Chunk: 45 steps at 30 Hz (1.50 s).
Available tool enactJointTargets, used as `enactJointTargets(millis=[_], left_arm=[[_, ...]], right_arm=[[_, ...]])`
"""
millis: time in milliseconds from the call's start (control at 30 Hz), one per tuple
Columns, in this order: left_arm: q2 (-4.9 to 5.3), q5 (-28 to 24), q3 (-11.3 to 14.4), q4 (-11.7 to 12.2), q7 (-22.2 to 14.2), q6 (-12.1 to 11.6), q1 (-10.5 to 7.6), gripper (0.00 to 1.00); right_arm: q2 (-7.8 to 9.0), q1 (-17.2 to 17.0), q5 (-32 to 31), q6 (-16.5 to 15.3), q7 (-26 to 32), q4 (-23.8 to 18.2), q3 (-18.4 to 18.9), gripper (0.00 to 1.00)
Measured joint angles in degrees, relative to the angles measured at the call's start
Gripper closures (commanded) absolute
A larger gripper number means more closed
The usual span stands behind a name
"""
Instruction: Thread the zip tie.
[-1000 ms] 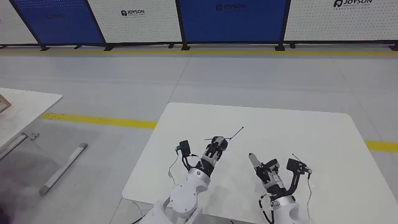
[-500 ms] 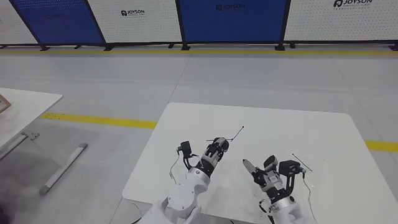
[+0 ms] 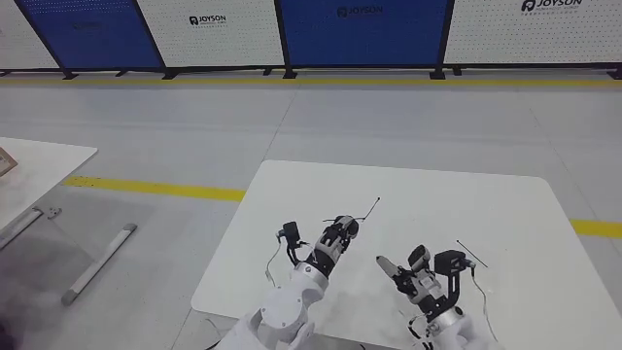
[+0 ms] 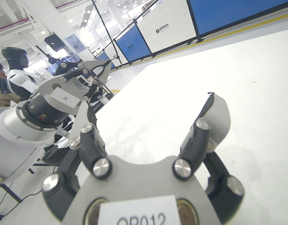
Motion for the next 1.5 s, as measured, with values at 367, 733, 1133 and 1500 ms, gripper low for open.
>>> enactJointTargets(millis=[367,733,1133,1500], left_arm=[[0.09,1.4,0.2,-1.3,-1.3,0.9,0.84,1.00],[0.01,1.9,1.0,-1.4,-1.9,0.7,0.59,1.00],[-0.11,2.6,2.0,-1.5,-1.9,0.3,0.52,1.00],[-0.38,4.1,3.7,-0.8,-2.2,0.3,-0.38,1.00]], right_arm=[[0.91,-0.1,-20.2,3.4,-8.4,-0.1,0.4,0.00],[0.66,0.6,-14.6,2.5,-6.0,0.7,0.0,0.00],[0.37,2.5,-12.2,5.7,-3.9,2.3,-0.5,0.00],[0.06,5.6,-7.8,2.1,-2.0,5.9,-2.6,0.52]])
